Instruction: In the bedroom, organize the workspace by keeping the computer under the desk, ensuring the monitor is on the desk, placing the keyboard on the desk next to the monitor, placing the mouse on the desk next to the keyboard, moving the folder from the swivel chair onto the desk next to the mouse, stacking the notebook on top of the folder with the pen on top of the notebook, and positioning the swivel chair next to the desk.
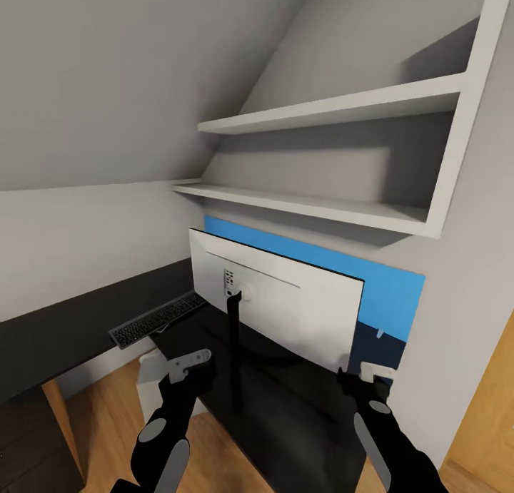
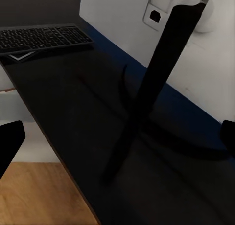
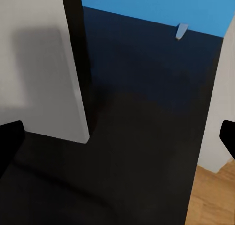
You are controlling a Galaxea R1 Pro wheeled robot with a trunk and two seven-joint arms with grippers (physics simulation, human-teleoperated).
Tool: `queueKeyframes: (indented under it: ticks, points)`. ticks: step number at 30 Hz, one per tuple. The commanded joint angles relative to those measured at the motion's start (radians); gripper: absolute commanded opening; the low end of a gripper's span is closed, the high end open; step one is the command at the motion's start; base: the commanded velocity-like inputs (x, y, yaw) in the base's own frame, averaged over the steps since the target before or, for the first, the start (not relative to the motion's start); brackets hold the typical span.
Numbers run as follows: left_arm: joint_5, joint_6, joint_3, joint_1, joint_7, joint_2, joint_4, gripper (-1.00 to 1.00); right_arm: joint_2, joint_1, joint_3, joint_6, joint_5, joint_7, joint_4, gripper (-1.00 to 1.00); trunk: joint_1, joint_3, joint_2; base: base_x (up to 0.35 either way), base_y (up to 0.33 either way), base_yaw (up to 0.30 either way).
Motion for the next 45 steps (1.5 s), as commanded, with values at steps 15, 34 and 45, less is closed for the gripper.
queueKeyframes:
  ticks: [15,34,45]
  points:
    - [0.008,0.003,-0.001,-0.001,0.009,0.0,0.0,1.0,0.0,-0.001,0.006,0.003,-0.008,-0.013,-0.002,1.0,0.0,-0.002,-0.001,-0.17,-0.215,0.247]
    - [0.008,0.001,-0.001,-0.001,0.009,0.001,0.0,1.0,0.0,-0.001,0.006,0.002,-0.008,-0.013,-0.002,1.0,0.0,-0.002,-0.001,-0.08,-0.311,0.278]
    - [0.008,0.004,-0.001,-0.001,0.009,0.001,0.001,1.0,-0.001,-0.001,0.072,-0.007,-0.005,-0.018,-0.002,1.0,0.0,-0.002,-0.001,0.0,-0.097,0.272]
